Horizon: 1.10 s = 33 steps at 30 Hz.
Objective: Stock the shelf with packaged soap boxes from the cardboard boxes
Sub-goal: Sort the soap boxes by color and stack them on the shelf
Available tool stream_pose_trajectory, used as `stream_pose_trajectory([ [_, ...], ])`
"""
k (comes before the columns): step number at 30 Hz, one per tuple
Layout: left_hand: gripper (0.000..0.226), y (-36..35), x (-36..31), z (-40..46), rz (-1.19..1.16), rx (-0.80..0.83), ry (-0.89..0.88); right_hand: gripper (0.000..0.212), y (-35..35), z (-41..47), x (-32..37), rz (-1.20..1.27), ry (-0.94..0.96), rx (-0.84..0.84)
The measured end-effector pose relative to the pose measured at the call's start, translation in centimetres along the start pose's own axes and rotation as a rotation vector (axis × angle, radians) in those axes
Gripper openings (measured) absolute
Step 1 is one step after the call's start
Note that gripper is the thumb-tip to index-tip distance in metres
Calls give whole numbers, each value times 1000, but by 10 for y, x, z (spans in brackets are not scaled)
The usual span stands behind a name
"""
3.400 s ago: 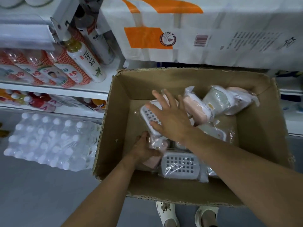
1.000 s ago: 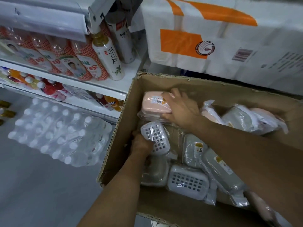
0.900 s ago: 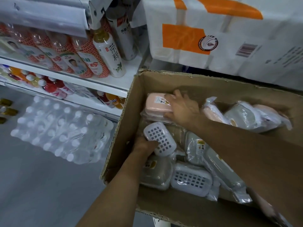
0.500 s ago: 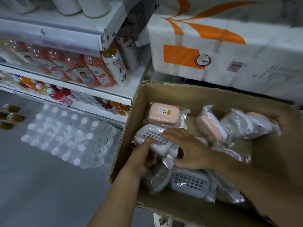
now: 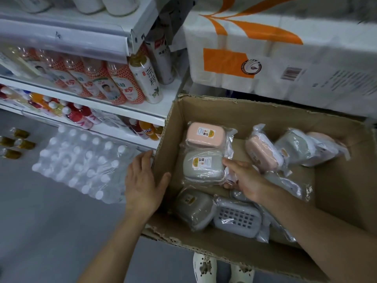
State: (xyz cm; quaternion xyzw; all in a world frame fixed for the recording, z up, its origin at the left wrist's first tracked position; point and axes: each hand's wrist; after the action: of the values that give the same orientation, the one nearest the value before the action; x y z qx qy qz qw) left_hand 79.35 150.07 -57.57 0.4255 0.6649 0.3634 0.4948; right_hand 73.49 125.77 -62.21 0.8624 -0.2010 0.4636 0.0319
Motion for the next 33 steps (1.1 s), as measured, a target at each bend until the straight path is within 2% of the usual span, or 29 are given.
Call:
stream_pose_trajectory([
  [2, 66, -6, 2, 5, -6, 128, 48, 27, -9, 9, -10, 28, -103, 11],
  [4, 61, -10, 2, 6, -55, 187, 41, 33, -20, 18, -21, -175, -110, -11],
  [7, 61, -7, 5, 7, -79, 225, -9, 57, -29, 18, -30, -805, 167, -132],
  [9, 61, -4, 8, 8, -83, 245, -50, 63, -36, -7, -28, -1001, 427, -184],
  [11, 60, -3, 8, 7, -80, 247, -52, 70, -48, -35, -30, -1158, 552, 31],
  [13, 60, -4, 8, 7, -77, 228, -36, 86, -60, -53, -40, -1319, 489, 333],
  [14, 60, -5, 8, 6, -86, 222, -26, 92, -65, -57, -46, -1378, 448, 421],
  [18, 62, -5, 13, 5, -141, 217, 17, 89, -69, -52, -43, -1449, 363, 455],
  [19, 62, -6, 14, 5, -145, 209, 25, 85, -65, -50, -36, -1381, 349, 465],
  [21, 61, -10, 13, 5, -142, 185, 29, 76, -55, -44, -17, -1090, 330, 489],
  [23, 61, -14, 13, 6, -127, 164, 28, 79, -41, -34, 1, -946, 422, 461],
  [26, 61, -15, 12, 7, -125, 154, 31, 89, -25, -6, 6, -1221, 635, 382],
  [28, 61, -16, 12, 7, -125, 150, 25, 89, -22, 10, -4, -1383, 604, 406],
  [33, 61, -16, 16, 12, -124, 155, 27, 92, -41, 25, -13, -1446, 588, 468],
])
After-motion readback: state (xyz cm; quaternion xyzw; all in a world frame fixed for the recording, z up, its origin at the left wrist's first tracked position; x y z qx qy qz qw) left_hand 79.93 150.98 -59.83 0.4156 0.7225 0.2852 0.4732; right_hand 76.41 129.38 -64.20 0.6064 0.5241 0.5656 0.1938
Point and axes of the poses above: each hand's wrist, its own z-axis towards the middle knuckle, its own y-axis out of the back of the hand, x = y × z, and after that the axes turned 15 degrees about y, right-handed
